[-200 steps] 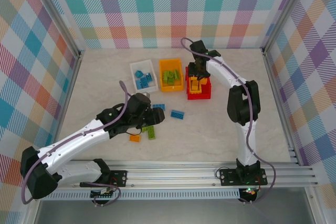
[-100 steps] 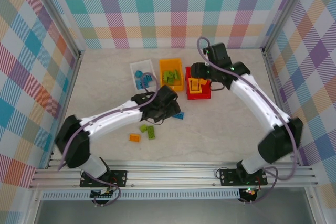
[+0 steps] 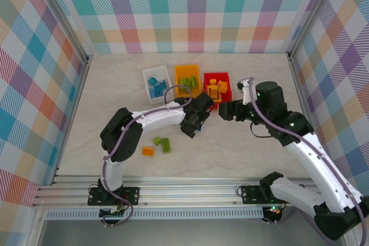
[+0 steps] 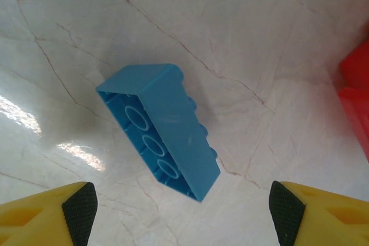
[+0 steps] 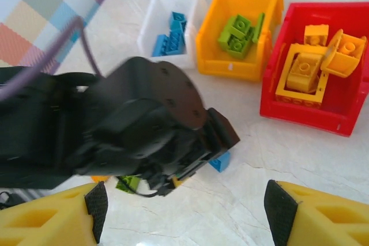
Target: Sort the legos into containers by color
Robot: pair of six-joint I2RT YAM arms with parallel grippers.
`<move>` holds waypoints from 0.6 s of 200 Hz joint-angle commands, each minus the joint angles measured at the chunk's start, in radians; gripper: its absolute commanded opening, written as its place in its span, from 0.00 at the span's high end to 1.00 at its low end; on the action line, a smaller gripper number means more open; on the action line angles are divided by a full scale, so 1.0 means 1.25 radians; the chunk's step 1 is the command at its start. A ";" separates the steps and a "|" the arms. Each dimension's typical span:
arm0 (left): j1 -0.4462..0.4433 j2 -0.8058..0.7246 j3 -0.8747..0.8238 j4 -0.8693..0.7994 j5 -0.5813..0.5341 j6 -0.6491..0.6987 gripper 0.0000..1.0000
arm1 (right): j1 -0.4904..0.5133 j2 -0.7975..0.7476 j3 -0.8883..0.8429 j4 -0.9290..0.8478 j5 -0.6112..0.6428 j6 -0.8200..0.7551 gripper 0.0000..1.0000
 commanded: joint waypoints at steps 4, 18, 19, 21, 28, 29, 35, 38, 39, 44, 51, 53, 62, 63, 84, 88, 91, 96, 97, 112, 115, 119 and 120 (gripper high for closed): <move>0.016 0.052 0.048 -0.061 0.012 -0.103 0.23 | 0.002 -0.025 -0.014 -0.030 -0.042 -0.004 0.26; 0.021 0.068 0.053 -0.064 0.004 -0.117 0.27 | 0.002 -0.038 -0.013 -0.038 -0.051 0.002 0.26; 0.022 0.069 0.053 -0.062 0.003 -0.118 0.27 | 0.002 -0.039 -0.013 -0.038 -0.052 0.001 0.26; 0.022 0.071 0.054 -0.061 0.003 -0.120 0.28 | 0.002 -0.041 -0.013 -0.040 -0.052 0.001 0.26; 0.026 0.079 0.059 -0.059 0.003 -0.121 0.30 | 0.002 -0.046 -0.014 -0.044 -0.052 0.004 0.26; 0.025 0.081 0.060 -0.059 0.003 -0.122 0.30 | 0.002 -0.047 -0.014 -0.044 -0.051 0.005 0.26; 0.028 0.088 0.065 -0.064 0.002 -0.124 0.33 | 0.002 -0.051 -0.014 -0.047 -0.050 0.006 0.26; 0.030 0.091 0.068 -0.066 0.001 -0.124 0.34 | 0.002 -0.053 -0.015 -0.049 -0.049 0.006 0.26; 0.030 0.092 0.068 -0.067 0.001 -0.124 0.35 | 0.002 -0.053 -0.015 -0.050 -0.049 0.006 0.26; 0.031 0.096 0.071 -0.070 -0.001 -0.124 0.38 | 0.002 -0.056 -0.016 -0.052 -0.049 0.007 0.26; 0.032 0.100 0.073 -0.074 -0.006 -0.124 0.42 | 0.002 -0.058 -0.017 -0.055 -0.048 0.009 0.26; 0.032 0.099 0.073 -0.074 -0.008 -0.124 0.44 | 0.001 -0.059 -0.017 -0.056 -0.047 0.009 0.26; 0.034 0.101 0.071 -0.074 -0.013 -0.123 0.50 | 0.002 -0.062 -0.019 -0.055 -0.046 0.012 0.27; 0.033 0.101 0.071 -0.074 -0.013 -0.123 0.50 | 0.002 -0.062 -0.019 -0.055 -0.047 0.013 0.27; 0.034 0.089 0.056 -0.067 -0.023 -0.116 0.65 | 0.002 -0.063 -0.027 -0.051 -0.047 0.021 0.27; 0.034 0.084 0.052 -0.066 -0.025 -0.113 0.67 | 0.002 -0.064 -0.028 -0.049 -0.048 0.021 0.27; 0.033 0.079 0.049 -0.066 -0.028 -0.110 0.69 | 0.002 -0.063 -0.029 -0.048 -0.050 0.022 0.27; 0.034 0.071 0.045 -0.064 -0.033 -0.104 0.74 | 0.002 -0.064 -0.032 -0.045 -0.051 0.024 0.27; 0.034 0.068 0.044 -0.063 -0.035 -0.103 0.74 | 0.002 -0.064 -0.032 -0.045 -0.052 0.024 0.27; 0.035 0.030 0.030 -0.067 -0.058 -0.071 0.81 | 0.002 -0.059 -0.033 -0.041 -0.058 0.026 0.28; 0.035 0.019 0.029 -0.071 -0.066 -0.063 0.81 | 0.002 -0.058 -0.035 -0.039 -0.060 0.026 0.28; 0.035 0.006 0.027 -0.078 -0.075 -0.050 0.82 | 0.002 -0.058 -0.035 -0.038 -0.063 0.026 0.28; 0.035 0.002 0.027 -0.080 -0.077 -0.046 0.82 | 0.002 -0.058 -0.035 -0.038 -0.064 0.026 0.28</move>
